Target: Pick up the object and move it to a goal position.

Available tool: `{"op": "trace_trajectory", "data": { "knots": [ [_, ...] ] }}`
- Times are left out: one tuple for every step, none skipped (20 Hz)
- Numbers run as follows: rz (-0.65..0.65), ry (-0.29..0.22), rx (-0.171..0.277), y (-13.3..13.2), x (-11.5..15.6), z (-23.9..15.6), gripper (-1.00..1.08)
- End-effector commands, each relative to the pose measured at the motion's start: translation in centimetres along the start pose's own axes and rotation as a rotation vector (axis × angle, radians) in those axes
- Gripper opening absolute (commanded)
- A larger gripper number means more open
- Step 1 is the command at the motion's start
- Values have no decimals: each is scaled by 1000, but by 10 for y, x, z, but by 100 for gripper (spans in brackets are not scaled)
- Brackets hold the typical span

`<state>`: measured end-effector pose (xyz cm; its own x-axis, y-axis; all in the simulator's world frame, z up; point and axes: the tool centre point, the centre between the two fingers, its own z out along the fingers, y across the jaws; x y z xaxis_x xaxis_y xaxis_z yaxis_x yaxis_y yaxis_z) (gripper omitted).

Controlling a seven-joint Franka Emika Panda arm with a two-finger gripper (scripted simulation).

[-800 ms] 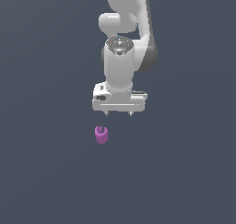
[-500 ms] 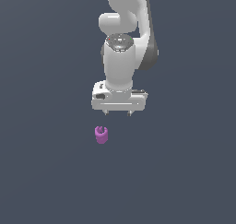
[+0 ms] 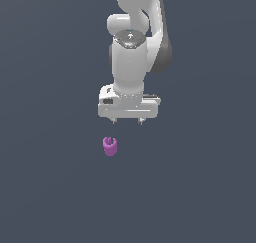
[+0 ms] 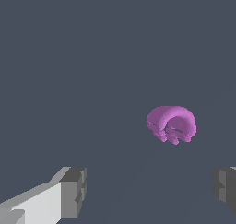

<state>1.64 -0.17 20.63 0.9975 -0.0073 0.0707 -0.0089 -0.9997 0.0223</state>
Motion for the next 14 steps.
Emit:
{"op": "trace_trajectory", "data": {
  "knots": [
    [-11,-2,0,2,1,2,100],
    [-17,-3,0,3,1,3,100],
    [-25,-4,-1,4,1,4,100],
    [-35,-5,-1,5,2,5,100],
    [-45,-6,0,6,2,7,100],
    [-56,-8,0,8,3,9,100],
    [-68,-9,0,9,3,11,100],
    [-81,-11,0,11,4,13,100],
    [-95,-13,0,13,5,15,100],
    [-110,-15,0,15,6,18,100],
    [-127,-17,1,17,6,20,100],
    [-144,-19,1,20,7,23,100],
    [-163,-22,2,22,8,26,100],
    [-183,-24,3,25,9,29,100]
  ]
}}
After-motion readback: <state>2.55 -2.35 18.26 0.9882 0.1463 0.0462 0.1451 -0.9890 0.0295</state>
